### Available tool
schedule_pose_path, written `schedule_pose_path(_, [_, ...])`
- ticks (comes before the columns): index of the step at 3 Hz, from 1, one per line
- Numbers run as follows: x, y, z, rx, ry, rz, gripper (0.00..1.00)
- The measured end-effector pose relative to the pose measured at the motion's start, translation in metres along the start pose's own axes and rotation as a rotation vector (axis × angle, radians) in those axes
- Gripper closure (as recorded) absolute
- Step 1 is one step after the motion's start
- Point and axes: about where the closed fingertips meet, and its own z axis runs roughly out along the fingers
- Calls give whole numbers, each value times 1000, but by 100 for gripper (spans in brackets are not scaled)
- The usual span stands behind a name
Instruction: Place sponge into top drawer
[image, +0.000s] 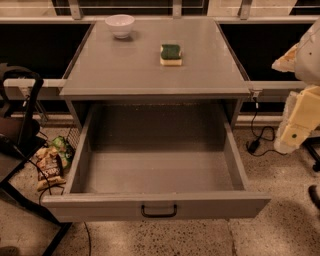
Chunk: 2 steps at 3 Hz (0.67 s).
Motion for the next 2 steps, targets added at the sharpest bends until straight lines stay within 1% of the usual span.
schedule_pose_path(1, [0, 0, 0, 0, 0, 0, 0])
schedule_pose_path(2, [-14, -27, 13, 43, -70, -8, 0])
